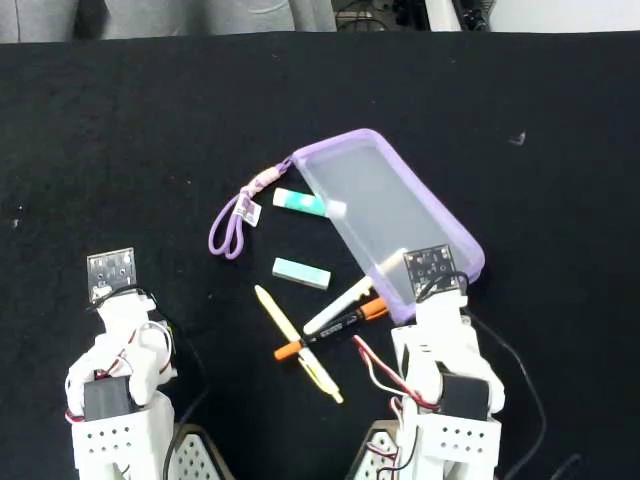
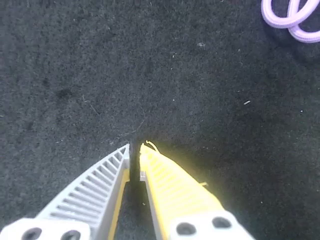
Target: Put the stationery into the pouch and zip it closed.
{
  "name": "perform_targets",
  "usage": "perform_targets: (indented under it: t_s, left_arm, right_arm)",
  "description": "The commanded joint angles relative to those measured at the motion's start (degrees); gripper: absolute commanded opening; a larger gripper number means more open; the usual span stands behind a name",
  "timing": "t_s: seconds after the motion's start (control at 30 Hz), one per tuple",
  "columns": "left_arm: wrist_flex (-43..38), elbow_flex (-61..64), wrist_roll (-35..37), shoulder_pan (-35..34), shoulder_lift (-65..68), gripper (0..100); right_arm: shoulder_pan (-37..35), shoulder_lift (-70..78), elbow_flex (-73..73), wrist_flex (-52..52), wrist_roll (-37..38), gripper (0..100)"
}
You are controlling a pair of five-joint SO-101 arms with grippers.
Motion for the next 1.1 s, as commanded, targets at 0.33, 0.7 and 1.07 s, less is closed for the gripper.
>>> perform_targets:
  t_s: [0.33,0.7,1.07]
  left_arm:
    - [-1.05,1.36,-0.18,-0.4,-0.44,5]
    - [-1.05,1.36,-0.18,-0.48,-0.44,5]
    - [-1.05,1.36,-0.18,-0.4,-0.44,5]
  right_arm:
    - [-0.79,-5.05,0.04,0.26,-0.44,3.7]
    - [-0.26,-5.05,-1.45,-11.08,0.7,3.9]
    - [-0.97,-4.53,-18.33,-13.89,3.69,13.9]
